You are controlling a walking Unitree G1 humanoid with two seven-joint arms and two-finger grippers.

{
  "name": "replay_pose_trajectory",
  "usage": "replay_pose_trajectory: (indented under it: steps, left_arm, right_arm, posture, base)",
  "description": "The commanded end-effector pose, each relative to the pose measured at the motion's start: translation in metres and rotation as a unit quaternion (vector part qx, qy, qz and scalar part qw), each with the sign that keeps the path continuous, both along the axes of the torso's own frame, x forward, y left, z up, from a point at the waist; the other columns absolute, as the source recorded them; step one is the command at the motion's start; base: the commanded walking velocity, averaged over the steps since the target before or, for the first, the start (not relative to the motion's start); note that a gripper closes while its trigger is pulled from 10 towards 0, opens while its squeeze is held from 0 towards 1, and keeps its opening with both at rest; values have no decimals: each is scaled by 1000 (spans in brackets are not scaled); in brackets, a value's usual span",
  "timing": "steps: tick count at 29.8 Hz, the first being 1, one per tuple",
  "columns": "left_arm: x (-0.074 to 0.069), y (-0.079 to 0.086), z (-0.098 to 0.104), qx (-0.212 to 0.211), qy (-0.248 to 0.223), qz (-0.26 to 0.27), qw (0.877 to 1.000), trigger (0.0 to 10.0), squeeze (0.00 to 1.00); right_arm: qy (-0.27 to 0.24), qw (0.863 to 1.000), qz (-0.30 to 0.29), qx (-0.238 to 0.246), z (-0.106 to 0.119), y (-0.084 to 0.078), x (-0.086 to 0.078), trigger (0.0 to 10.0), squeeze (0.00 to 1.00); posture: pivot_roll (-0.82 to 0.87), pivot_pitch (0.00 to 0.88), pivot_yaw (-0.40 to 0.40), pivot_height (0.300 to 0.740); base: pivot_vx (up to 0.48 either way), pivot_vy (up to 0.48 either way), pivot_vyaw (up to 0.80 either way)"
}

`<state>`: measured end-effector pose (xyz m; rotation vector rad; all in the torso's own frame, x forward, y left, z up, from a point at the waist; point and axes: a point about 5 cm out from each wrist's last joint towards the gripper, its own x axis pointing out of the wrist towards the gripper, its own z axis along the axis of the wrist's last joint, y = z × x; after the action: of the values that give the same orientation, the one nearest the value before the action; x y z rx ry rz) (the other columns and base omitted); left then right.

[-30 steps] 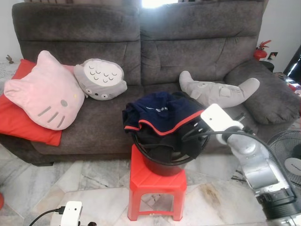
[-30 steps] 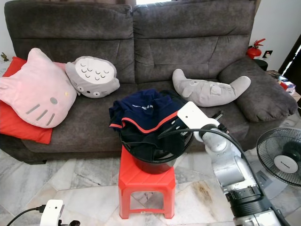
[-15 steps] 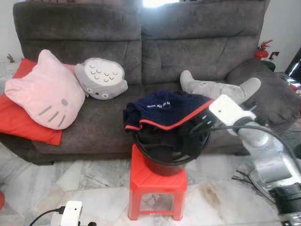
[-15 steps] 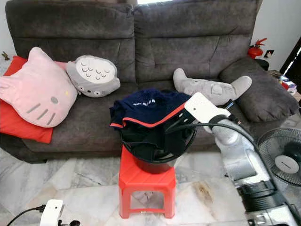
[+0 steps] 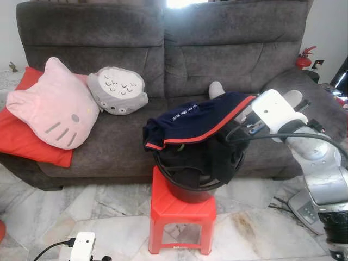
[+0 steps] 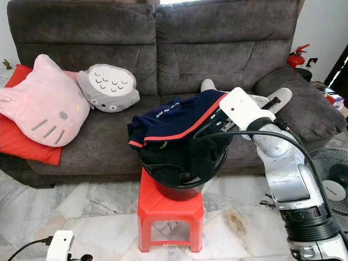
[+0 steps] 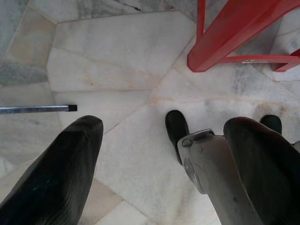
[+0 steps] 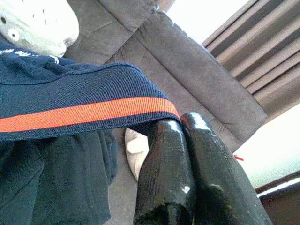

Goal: Hang hanger

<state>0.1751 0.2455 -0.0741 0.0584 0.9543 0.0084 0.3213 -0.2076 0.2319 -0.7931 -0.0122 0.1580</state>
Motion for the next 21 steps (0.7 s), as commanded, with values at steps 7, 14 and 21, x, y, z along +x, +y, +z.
replay_pose_trajectory:
  steps: [7, 14, 21]
  left_arm:
    - [-1, 4, 0, 12, 7, -8, 1000, 10000, 0]
    - [-1, 4, 1, 12, 6, -8, 1000, 10000, 0]
    - [-1, 3, 0, 12, 6, -8, 1000, 10000, 0]
  right_arm:
    - [-84, 996, -5, 41, 46, -2, -8, 10000, 0]
    - [-127, 990, 13, 68, 67, 4, -13, 10000, 0]
    - [10, 997, 32, 66, 22, 9, -25, 10000, 0]
  posture:
    - [-240, 0, 11, 740]
    - [-244, 0, 13, 740]
    - [-245, 0, 9, 740]
  base:
    - [0, 0, 0]
    - [0, 0, 0]
    - [0, 0, 0]
